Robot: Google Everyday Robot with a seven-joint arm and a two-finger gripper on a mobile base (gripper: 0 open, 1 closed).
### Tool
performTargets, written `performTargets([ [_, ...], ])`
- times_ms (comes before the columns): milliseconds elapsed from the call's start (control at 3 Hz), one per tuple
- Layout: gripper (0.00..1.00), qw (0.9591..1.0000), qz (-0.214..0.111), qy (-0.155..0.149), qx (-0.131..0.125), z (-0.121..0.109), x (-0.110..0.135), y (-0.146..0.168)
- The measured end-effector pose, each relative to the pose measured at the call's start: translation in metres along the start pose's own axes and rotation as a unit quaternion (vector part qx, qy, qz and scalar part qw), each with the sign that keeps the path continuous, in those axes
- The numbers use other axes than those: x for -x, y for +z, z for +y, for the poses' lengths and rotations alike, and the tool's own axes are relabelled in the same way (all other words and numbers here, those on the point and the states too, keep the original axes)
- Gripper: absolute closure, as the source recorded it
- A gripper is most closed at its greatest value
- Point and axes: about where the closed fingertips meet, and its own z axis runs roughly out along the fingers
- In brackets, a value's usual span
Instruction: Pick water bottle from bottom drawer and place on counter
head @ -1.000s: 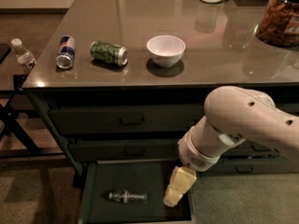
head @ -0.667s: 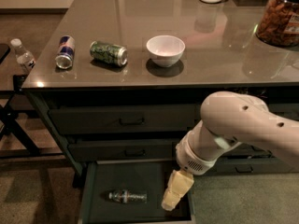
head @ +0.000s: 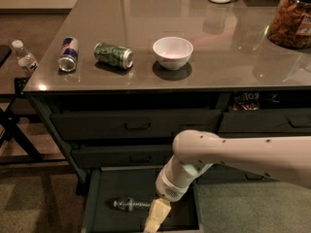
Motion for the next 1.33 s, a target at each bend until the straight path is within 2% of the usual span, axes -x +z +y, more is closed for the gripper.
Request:
performTargets([
  [333, 0.00, 0.9997, -0.001, 0.007, 0.022, 0.001, -0.005, 0.018],
  [667, 0.00, 0.9997, -0.001, 0.007, 0.022, 0.001, -0.005, 0.018],
  [1000, 0.00, 0.9993, -0.012, 0.025, 0.026, -0.014, -0.015, 0.047],
  [1333, 0.00, 0.9981, -0.019, 0.057, 0.017, -0.052, -0.027, 0.086],
])
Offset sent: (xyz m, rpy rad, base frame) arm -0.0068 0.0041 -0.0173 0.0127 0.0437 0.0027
